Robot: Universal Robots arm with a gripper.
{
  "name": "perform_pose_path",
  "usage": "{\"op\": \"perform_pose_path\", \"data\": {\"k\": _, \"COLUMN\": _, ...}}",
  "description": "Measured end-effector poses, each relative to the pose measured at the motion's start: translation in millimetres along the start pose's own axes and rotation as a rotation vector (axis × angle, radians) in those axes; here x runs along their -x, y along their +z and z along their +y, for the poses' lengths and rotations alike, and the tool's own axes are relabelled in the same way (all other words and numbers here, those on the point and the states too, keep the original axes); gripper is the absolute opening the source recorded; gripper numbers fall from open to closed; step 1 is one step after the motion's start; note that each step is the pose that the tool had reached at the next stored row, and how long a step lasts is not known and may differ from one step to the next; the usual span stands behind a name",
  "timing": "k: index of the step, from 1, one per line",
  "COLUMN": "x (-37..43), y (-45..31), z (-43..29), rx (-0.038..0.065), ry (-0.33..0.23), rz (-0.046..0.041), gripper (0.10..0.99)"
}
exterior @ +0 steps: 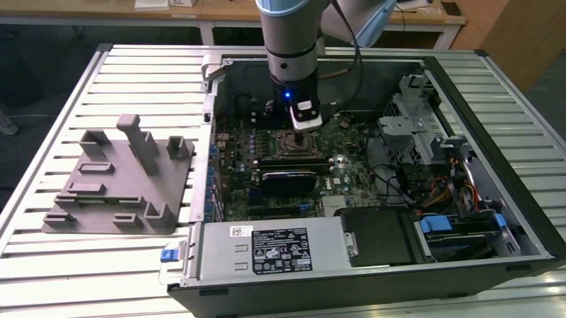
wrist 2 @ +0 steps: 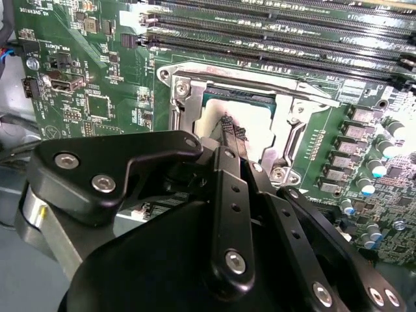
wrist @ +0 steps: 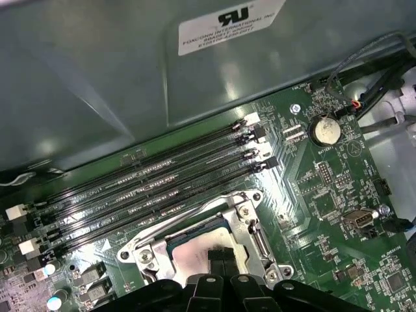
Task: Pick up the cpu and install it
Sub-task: 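Install the first cpu locking lever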
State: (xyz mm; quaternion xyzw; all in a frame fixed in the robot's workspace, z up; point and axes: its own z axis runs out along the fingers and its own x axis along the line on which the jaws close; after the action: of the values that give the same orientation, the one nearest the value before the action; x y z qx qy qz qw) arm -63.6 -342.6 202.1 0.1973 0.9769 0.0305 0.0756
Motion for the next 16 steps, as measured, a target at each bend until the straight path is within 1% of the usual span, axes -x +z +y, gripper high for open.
{"op": "perform_pose_path", "data": {"k": 2, "x": 0.2, "y": -1.8, "z": 0.1, "rx": 0.000, "ry": 0.000, "rz": 0.0000, "gripper": 0.106}}
{"op": "perform_pose_path", "data": {"k": 7, "x": 1.6, "y": -11.9, "z": 1.1, "rx": 0.000, "ry": 0.000, "rz": 0.0000, "gripper": 0.106}}
{"op": "perform_pose_path", "data": {"k": 9, "x": 2.0, "y": -14.3, "z": 1.3, "rx": 0.000, "ry": 0.000, "rz": 0.0000, "gripper": 0.106}}
{"op": "perform_pose_path", "data": {"k": 14, "x": 2.0, "y": -14.5, "z": 1.3, "rx": 0.000, "ry": 0.000, "rz": 0.0000, "gripper": 0.106}}
{"op": "perform_pose_path", "data": {"k": 15, "x": 2.1, "y": -14.5, "z": 1.3, "rx": 0.000, "ry": 0.000, "rz": 0.0010, "gripper": 0.106}}
{"op": "perform_pose_path", "data": {"k": 16, "x": 2.5, "y": -14.3, "z": 1.3, "rx": -0.003, "ry": 0.000, "rz": 0.0067, "gripper": 0.106}}
